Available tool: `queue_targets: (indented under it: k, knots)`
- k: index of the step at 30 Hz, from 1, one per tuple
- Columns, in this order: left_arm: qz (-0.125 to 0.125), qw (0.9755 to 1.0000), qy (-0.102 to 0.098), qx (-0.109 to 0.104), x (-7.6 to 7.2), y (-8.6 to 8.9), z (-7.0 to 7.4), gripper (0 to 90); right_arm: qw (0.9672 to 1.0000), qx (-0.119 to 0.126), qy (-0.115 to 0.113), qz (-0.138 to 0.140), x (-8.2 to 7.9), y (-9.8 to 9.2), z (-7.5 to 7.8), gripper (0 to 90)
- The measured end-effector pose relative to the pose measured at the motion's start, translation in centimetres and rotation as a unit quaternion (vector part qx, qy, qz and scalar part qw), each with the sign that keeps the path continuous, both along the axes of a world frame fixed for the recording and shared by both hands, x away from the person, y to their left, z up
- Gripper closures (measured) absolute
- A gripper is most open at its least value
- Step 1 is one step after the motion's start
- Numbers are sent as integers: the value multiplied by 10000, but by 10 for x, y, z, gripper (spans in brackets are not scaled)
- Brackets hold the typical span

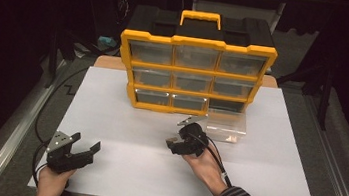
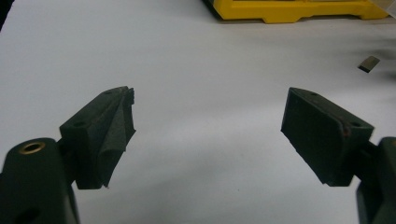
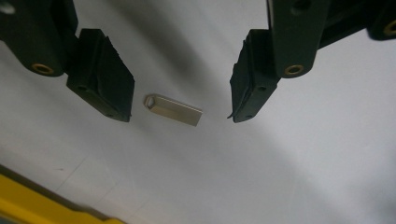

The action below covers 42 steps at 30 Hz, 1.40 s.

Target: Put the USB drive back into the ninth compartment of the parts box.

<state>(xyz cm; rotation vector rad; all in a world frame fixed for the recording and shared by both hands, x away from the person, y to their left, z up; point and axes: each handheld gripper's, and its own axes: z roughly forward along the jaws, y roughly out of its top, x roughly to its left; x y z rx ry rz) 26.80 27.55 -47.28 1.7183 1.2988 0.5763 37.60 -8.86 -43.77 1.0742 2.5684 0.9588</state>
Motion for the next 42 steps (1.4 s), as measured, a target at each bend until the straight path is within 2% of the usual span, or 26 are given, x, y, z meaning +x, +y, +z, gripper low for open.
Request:
queue_targets:
  k: [4,5,6,7,8,9,13,15,18,21,23,24,25,29,32,39,42]
  knots:
    - [-15,10000,5,12,0,0,0,181,9990,-180,375,-149,7,8,-2,409]
    - [-22,10000,8,19,0,0,0,182,9988,-230,403,-132,9,10,-2,411]
    - [-28,10000,5,29,0,-1,0,182,9980,-247,544,-222,10,12,-2,412]
    - [-38,10000,7,38,0,-1,0,182,9981,-273,528,-178,12,13,-2,413]
    - [-45,10000,13,45,0,-1,0,182,9971,-309,636,-272,13,15,-2,414]
    - [-51,10000,12,46,0,-1,0,182,9973,-332,622,-218,16,16,-2,414]
    - [-79,10000,7,46,0,-2,0,182,9950,-392,838,-376,24,20,-3,422]
    - [-98,9999,14,46,0,-2,0,183,9950,-402,836,-367,27,21,-4,424]
    - [-92,10000,-1,12,0,-1,0,183,9940,-368,959,-388,30,23,-5,427]
    - [-99,9999,-5,18,0,-1,0,184,9924,-475,1055,-426,31,27,-6,434]
    - [-105,9999,-3,23,0,-2,0,184,9926,-498,1029,-417,32,29,-7,441]
    - [-105,9999,-4,26,0,-2,0,184,9912,-517,1111,-498,31,30,-6,442]
    - [-104,9999,-3,28,0,-2,0,184,9922,-526,1047,-429,32,31,-6,442]
    - [-101,9999,1,28,0,-2,0,185,9923,-624,993,-389,31,35,-7,443]
    - [-112,9999,5,45,0,-2,0,185,9926,-791,867,-324,28,39,-7,450]
    - [-111,9999,13,45,0,-2,0,185,9920,-999,674,-372,26,40,-7,519]
    - [-112,9999,14,46,0,-2,0,185,9920,-996,686,-352,27,39,-7,528]
